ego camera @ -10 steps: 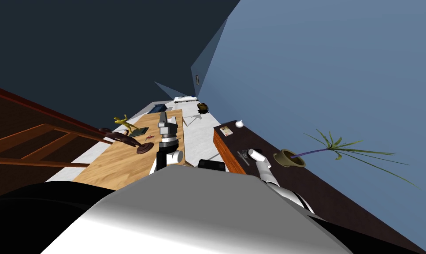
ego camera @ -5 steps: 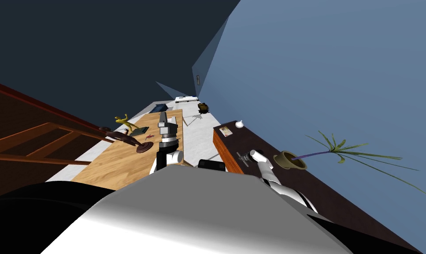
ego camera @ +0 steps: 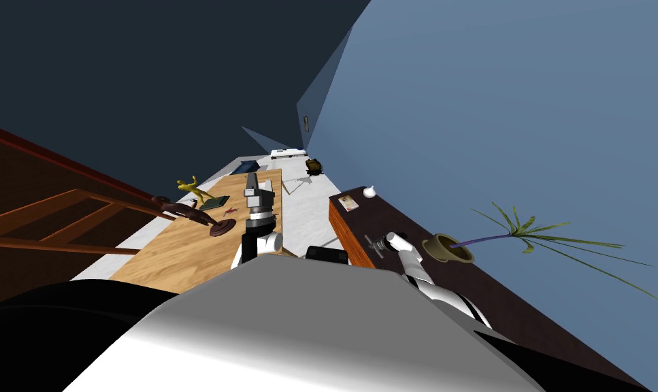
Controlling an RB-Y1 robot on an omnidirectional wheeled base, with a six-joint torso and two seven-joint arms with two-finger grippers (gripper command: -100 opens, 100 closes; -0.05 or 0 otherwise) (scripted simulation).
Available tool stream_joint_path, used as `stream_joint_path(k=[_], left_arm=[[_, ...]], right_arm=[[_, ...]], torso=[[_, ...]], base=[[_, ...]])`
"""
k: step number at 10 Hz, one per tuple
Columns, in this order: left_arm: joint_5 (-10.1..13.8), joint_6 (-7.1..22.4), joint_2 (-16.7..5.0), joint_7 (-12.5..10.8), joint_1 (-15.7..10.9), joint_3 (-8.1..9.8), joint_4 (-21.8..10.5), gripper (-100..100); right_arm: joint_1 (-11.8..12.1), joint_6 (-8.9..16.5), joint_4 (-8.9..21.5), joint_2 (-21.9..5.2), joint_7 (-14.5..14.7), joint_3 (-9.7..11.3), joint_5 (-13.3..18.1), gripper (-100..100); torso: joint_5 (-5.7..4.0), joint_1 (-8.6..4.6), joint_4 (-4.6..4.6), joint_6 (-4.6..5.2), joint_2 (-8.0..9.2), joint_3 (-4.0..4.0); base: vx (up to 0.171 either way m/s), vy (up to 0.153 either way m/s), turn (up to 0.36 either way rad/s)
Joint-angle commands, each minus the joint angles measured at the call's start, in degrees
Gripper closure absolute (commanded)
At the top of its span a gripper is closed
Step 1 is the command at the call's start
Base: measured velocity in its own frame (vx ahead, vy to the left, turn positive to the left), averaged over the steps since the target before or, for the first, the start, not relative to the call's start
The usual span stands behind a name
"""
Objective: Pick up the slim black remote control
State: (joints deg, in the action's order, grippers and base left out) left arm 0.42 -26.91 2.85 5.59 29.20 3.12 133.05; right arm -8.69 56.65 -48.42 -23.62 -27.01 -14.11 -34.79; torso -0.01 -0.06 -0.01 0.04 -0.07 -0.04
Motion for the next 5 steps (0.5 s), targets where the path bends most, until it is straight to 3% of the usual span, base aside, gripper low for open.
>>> stream_joint_path(k=[1, 2, 3, 4, 5], left_arm=[[0.0, 0.0, 0.0, 0.0, 0.0, 0.0, 0.0, 0], [0.0, 0.0, 0.0, 0.0, 0.0, 0.0, 0.0, 0], [0.0, 0.0, 0.0, 0.0, 0.0, 0.0, 0.0, 0], [0.0, 0.0, 0.0, 0.0, 0.0, 0.0, 0.0, 0], [0.0, 0.0, 0.0, 0.0, 0.0, 0.0, 0.0, 0]], right_arm=[[0.0, -1.6, 1.0, 0.9, 0.3, 0.1, 0.4, -100], [0.1, -3.0, 2.0, 1.7, 0.7, 0.2, 0.8, -100], [-0.2, -2.5, 2.4, 1.2, 0.9, 0.1, 0.4, -100], [-0.2, -2.9, 2.6, 1.3, 1.1, 0.1, 0.4, 100], [-0.2, -2.8, 2.6, 1.3, 1.1, 0.1, 0.4, 100]], torso=[[0.0, 0.0, 0.0, 0.0, 0.0, 0.0], [-0.01, -0.04, -0.02, -0.01, -0.07, -0.04], [-0.01, -0.05, -0.03, 0.0, -0.11, -0.07], [0.01, 0.06, 0.0, -0.01, 0.02, 0.0], [0.02, 0.08, 0.01, -0.01, 0.06, 0.03]], base=[[0.048, -0.037, -0.009], [0.055, -0.035, -0.009], [0.0, 0.0, 0.0], [0.0, 0.0, 0.0], [0.0, 0.0, 0.0]])
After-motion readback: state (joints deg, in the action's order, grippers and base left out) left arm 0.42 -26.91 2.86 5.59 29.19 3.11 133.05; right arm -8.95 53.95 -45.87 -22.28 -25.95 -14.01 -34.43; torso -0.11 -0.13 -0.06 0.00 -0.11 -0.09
